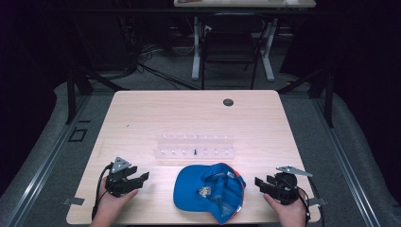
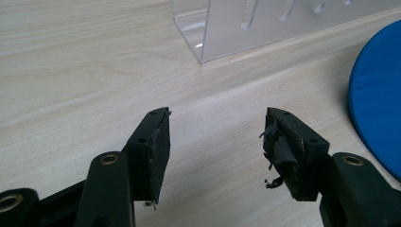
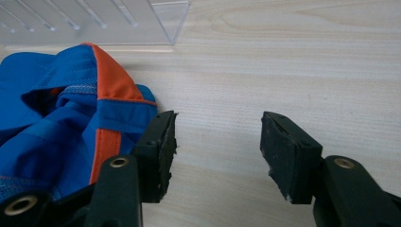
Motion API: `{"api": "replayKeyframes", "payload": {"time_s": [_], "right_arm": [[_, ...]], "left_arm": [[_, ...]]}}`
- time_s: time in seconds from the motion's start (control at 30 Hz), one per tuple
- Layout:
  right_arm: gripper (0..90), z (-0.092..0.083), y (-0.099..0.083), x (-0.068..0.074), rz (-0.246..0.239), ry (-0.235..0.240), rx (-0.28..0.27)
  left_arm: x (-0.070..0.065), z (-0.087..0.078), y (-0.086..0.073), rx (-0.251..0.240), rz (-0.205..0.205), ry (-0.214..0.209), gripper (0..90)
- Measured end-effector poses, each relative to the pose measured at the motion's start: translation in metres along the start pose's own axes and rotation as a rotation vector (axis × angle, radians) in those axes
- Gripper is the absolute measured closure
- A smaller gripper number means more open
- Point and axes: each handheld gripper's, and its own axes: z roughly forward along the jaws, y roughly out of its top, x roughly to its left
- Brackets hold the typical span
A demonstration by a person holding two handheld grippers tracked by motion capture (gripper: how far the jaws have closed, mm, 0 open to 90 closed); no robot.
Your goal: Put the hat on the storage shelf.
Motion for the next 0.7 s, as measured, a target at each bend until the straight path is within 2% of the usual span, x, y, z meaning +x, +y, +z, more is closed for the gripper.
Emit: {"api": "replayKeyframes", "payload": {"time_s": [0.07, 0.13, 0.37, 0.7], "right_arm": [[47.7, 0.000, 0.000, 0.001, 0.008, 0.003, 0.011], [50.2, -0.001, -0.001, 0.003, 0.016, 0.036, 0.036], [50.1, 0.002, 0.003, 0.008, 0.022, 0.092, 0.063], [50.1, 0.002, 0.005, 0.017, 0.012, 0.130, 0.077]], "left_arm": [[-0.001, 0.000, -0.001, 0.006, -0.003, 0.002, 42.3], [-0.002, -0.001, -0.002, 0.015, 0.000, 0.000, 43.2], [-0.005, -0.004, -0.005, 0.027, 0.020, -0.013, 44.3], [-0.007, -0.005, -0.007, 0.022, 0.014, -0.022, 44.3]]}}
